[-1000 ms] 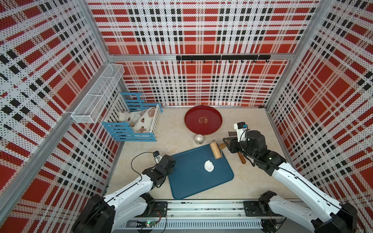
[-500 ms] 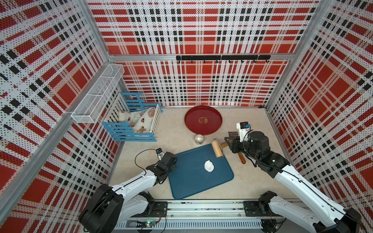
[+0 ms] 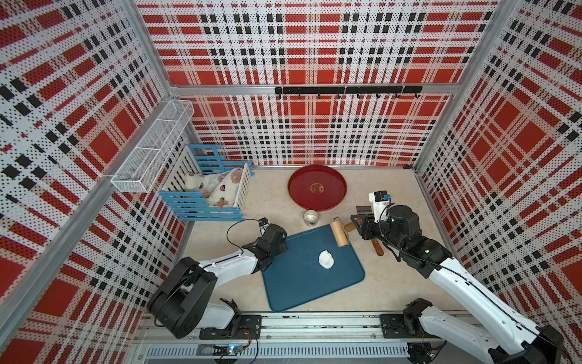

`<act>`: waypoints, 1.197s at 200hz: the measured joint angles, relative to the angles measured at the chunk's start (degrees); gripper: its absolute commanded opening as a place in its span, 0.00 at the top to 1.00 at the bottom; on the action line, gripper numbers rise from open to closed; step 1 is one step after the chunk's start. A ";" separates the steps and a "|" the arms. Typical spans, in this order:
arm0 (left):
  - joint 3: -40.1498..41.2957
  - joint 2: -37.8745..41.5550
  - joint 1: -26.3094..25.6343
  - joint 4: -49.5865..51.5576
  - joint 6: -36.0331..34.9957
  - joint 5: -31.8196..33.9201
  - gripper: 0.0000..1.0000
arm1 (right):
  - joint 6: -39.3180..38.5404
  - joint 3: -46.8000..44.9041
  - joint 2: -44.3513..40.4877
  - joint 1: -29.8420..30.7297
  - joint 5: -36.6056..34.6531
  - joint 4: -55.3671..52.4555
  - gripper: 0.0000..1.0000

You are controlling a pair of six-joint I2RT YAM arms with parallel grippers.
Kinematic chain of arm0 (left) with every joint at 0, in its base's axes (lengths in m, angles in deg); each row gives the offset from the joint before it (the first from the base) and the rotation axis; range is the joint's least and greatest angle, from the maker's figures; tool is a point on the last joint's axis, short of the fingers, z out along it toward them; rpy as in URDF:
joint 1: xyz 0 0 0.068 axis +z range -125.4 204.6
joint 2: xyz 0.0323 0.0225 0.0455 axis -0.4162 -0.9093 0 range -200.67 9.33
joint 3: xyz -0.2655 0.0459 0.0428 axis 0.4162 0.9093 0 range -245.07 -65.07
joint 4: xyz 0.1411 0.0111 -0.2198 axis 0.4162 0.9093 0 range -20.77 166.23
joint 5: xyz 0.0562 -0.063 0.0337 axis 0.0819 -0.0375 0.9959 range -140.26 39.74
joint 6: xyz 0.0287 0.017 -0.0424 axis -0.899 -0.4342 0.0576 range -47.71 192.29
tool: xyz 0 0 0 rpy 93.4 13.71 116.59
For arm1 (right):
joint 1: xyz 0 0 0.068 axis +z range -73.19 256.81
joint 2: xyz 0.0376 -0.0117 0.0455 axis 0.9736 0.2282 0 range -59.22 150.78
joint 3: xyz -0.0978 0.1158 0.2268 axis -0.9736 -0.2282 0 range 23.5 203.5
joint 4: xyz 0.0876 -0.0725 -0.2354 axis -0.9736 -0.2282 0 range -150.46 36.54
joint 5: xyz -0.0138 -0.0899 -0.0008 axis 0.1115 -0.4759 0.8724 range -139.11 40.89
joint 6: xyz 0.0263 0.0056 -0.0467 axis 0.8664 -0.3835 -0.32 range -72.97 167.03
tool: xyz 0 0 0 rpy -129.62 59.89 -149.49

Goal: Roll out the dumpling wrappers from the dough
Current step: Move the work surface to the center of the board.

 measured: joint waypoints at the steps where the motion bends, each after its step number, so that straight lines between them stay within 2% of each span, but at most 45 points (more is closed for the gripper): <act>1: -0.11 -0.15 -0.04 -0.02 -0.02 -0.02 0.72 | -0.02 0.00 0.00 0.00 0.00 -0.02 1.00; 61: -5.07 -9.92 -2.25 -6.36 -0.48 -1.57 0.72 | 0.11 0.04 0.59 0.00 0.87 -2.08 1.00; 196: -10.25 -19.65 -4.04 -18.38 4.37 0.52 0.71 | 1.60 -1.18 1.95 0.48 1.57 -2.21 1.00; 222: -10.51 -20.28 -4.35 -19.50 5.31 0.92 0.67 | 1.88 -1.18 2.51 1.07 1.29 -2.16 1.00; 239: -10.49 -20.20 -4.90 -19.78 5.51 1.31 0.60 | 2.25 -1.18 3.21 2.21 0.52 -2.03 1.00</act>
